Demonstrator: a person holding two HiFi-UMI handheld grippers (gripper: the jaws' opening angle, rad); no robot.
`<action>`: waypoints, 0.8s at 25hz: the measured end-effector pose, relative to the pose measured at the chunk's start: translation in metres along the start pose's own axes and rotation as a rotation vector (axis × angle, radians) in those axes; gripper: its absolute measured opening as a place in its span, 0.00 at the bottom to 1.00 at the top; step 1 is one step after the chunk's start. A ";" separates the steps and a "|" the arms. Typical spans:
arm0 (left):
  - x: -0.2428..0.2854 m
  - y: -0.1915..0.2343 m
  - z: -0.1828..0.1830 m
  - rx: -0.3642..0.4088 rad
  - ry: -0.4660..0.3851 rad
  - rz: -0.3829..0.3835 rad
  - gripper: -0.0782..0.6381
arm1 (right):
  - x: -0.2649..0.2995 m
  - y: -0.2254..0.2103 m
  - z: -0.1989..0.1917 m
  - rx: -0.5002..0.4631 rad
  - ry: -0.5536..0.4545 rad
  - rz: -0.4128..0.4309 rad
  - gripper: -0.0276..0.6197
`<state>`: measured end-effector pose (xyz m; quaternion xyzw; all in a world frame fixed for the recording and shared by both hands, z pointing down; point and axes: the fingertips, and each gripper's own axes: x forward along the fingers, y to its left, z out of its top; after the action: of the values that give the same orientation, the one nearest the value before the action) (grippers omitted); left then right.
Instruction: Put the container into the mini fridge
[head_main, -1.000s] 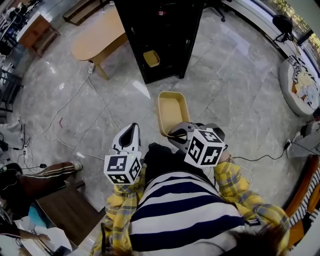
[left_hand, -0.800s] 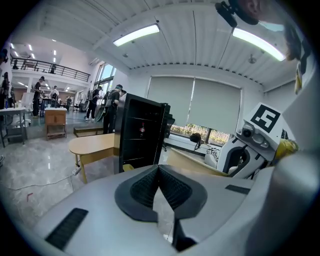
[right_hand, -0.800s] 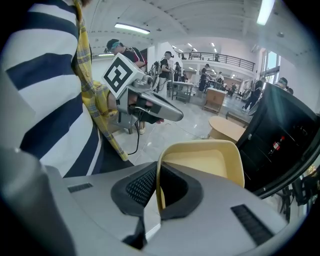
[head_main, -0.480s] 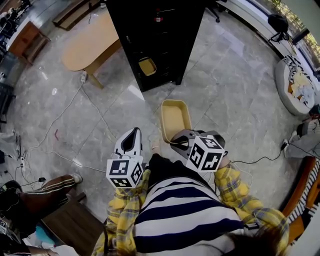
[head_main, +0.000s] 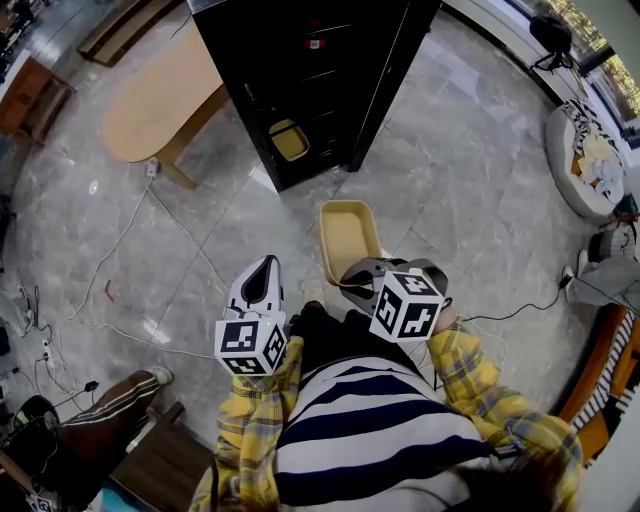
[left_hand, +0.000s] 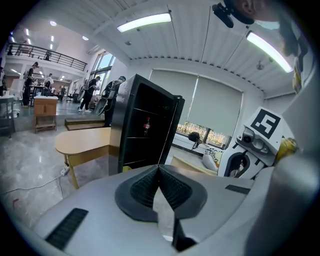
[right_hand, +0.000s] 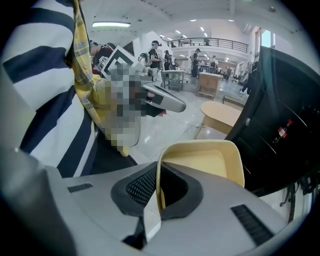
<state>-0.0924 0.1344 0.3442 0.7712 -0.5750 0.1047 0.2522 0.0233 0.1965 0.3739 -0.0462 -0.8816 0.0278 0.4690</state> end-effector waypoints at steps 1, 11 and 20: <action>0.005 0.002 0.002 0.001 0.002 -0.009 0.12 | 0.002 -0.005 0.002 0.003 0.003 -0.002 0.09; 0.047 0.041 0.008 -0.024 0.034 -0.068 0.12 | 0.027 -0.046 0.010 0.069 0.037 -0.001 0.09; 0.083 0.037 0.012 -0.007 0.041 -0.102 0.12 | 0.030 -0.066 -0.004 0.095 0.070 -0.015 0.09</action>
<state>-0.1026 0.0513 0.3815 0.7964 -0.5300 0.1051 0.2717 0.0063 0.1337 0.4074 -0.0181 -0.8627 0.0643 0.5013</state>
